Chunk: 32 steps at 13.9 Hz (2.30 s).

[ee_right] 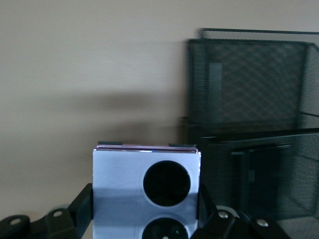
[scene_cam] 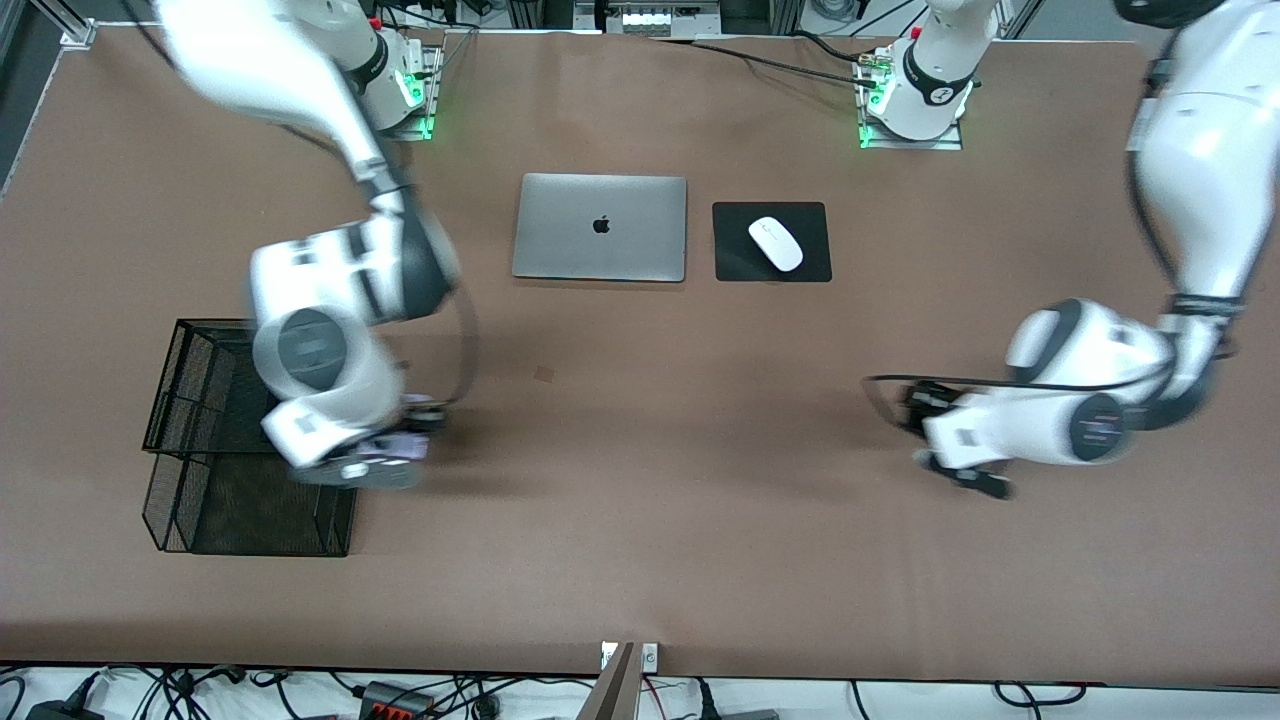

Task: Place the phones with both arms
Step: 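Carry the white phone to the basket while the left gripper carries the small phone, then release the white phone into the basket while the left gripper sets down the small phone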

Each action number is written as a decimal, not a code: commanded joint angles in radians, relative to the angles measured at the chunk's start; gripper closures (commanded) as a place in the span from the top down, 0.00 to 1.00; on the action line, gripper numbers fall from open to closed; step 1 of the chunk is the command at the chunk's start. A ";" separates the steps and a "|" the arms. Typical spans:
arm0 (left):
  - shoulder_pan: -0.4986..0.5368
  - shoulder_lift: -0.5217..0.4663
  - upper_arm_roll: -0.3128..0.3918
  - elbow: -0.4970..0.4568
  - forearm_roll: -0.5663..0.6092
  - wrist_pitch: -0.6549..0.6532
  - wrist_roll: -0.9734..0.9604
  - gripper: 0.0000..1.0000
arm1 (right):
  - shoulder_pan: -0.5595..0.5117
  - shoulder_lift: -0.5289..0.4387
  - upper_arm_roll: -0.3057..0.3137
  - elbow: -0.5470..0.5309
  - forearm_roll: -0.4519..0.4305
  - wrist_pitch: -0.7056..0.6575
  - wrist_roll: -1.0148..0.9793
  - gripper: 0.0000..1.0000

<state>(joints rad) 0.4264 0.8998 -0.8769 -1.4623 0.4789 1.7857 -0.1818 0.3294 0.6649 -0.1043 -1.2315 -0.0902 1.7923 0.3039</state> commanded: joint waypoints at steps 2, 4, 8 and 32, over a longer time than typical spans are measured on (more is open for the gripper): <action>-0.246 0.037 0.035 0.059 -0.071 0.122 -0.270 0.25 | -0.157 -0.091 0.026 -0.116 0.058 -0.050 -0.168 0.29; -0.384 0.068 0.074 0.088 -0.071 0.226 -0.396 0.25 | -0.225 -0.117 0.025 -0.184 0.056 -0.042 -0.250 0.29; -0.537 0.160 0.104 0.097 -0.132 0.498 -0.518 0.25 | -0.294 -0.102 0.025 -0.218 0.056 -0.022 -0.324 0.29; -0.058 -0.522 0.151 0.068 -0.190 -0.227 0.009 1.00 | 0.084 -0.019 0.078 -0.172 0.199 0.269 -0.252 1.00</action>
<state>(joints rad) 0.3352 0.4767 -0.7578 -1.3489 0.3514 1.5494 -0.2876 0.3641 0.6273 -0.0175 -1.4075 0.0956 2.0296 -0.0103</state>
